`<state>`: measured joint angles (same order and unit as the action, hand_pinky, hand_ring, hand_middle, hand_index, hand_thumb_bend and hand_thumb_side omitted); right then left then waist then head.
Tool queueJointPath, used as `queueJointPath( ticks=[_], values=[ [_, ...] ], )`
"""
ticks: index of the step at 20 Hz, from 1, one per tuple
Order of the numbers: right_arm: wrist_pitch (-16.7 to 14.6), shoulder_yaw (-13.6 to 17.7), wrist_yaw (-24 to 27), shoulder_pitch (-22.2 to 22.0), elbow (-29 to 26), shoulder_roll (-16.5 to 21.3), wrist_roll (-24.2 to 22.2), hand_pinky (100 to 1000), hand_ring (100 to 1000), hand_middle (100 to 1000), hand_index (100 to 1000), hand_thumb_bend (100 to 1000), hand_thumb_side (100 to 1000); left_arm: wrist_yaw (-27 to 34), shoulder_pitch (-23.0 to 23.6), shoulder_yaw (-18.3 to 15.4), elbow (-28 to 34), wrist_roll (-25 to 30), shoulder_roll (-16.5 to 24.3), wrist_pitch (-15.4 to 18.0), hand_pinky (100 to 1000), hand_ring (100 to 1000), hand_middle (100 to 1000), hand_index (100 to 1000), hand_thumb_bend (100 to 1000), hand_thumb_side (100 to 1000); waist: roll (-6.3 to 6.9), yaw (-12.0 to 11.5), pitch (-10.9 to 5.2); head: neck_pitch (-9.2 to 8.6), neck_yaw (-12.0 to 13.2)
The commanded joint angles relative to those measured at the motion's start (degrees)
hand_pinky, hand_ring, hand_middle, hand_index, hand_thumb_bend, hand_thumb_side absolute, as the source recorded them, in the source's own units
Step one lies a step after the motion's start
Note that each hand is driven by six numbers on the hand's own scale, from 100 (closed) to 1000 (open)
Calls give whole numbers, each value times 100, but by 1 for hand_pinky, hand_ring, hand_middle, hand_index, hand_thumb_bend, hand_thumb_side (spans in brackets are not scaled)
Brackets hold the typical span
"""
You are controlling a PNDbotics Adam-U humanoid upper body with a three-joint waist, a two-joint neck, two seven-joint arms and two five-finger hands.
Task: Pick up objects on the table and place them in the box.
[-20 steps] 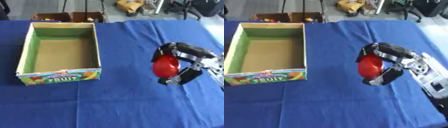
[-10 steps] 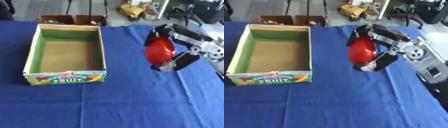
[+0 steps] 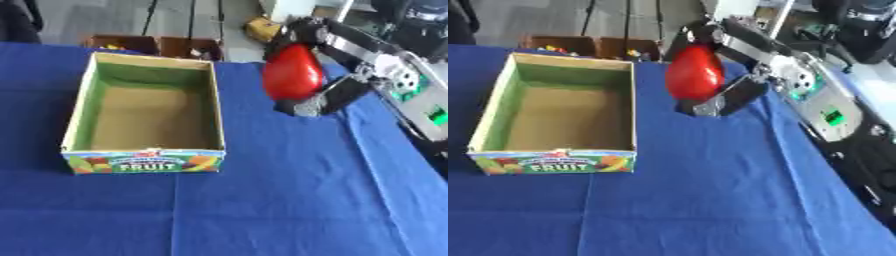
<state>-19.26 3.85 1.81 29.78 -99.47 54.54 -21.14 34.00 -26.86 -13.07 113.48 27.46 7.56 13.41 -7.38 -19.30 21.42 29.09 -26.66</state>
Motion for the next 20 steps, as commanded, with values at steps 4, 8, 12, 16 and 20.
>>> queueJointPath(
  ticks=[4,8,12,16,20],
  values=[
    [90,87,-49,568,666,199,295,207,388,371,618,100,102,82,-112,47,111,86,124,69,705,680,762,907,100,927,27,-248,-77,-158,-535],
    [104,24,-348,897,995,121,502,208,390,375,615,100,105,120,-141,66,111,128,113,88,705,680,763,906,100,924,16,-419,-43,-202,-888],
    [99,-47,-684,1165,1240,65,697,210,397,382,610,100,118,165,-184,86,111,154,104,108,706,681,762,906,100,920,-1,-572,-21,-223,-1209],
    [17,-137,-1034,1343,1458,10,870,211,399,382,609,100,125,206,-233,97,111,164,107,132,706,681,762,905,100,917,-37,-727,7,-187,-1464],
    [-78,-224,-1371,1474,1690,-67,968,212,402,385,606,100,133,224,-269,94,111,178,106,155,705,680,762,905,100,917,-71,-850,50,-161,-1530]
  ],
)
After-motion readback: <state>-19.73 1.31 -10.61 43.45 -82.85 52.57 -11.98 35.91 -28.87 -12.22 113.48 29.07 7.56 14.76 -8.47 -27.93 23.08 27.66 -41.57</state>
